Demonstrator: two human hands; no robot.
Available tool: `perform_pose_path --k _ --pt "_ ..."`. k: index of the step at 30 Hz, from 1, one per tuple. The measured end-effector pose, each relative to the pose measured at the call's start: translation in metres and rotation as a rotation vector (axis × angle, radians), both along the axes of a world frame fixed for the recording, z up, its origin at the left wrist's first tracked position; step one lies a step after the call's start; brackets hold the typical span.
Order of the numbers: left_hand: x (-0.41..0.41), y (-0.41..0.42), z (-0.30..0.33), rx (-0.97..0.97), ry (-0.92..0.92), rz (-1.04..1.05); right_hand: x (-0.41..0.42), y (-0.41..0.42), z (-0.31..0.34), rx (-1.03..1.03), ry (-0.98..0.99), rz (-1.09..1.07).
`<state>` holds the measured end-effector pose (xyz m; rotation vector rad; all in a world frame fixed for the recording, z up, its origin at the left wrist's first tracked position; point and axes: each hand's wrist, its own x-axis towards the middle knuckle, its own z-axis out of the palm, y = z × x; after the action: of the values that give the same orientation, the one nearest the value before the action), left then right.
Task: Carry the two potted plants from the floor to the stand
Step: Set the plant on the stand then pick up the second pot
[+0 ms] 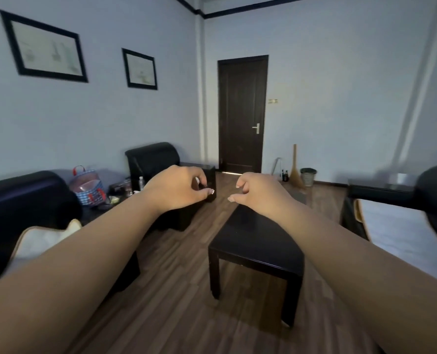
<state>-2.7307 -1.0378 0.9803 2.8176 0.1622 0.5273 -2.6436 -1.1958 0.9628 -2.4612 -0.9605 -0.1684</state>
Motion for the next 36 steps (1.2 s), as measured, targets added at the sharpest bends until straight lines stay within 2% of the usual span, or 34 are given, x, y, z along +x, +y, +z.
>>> perform_pose_path --k 9,12,19,30,36 --pt "0.147 0.131 -0.029 -0.127 0.013 0.127 0.155 0.139 -0.012 -0.033 0.015 0.108" --pt "0.204 0.174 -0.023 -0.114 -0.006 0.167 0.219 0.185 -0.008 -0.032 0.021 0.128" --pt "0.318 0.267 -0.019 -0.033 0.075 0.199 0.340 0.288 -0.011 -0.051 0.052 0.148" --pt "0.496 0.471 -0.024 0.058 0.119 0.143 0.522 0.487 -0.023 -0.058 0.032 0.096" --pt "0.614 0.557 -0.022 0.047 0.132 0.072 0.633 0.560 -0.020 -0.059 0.009 0.014"
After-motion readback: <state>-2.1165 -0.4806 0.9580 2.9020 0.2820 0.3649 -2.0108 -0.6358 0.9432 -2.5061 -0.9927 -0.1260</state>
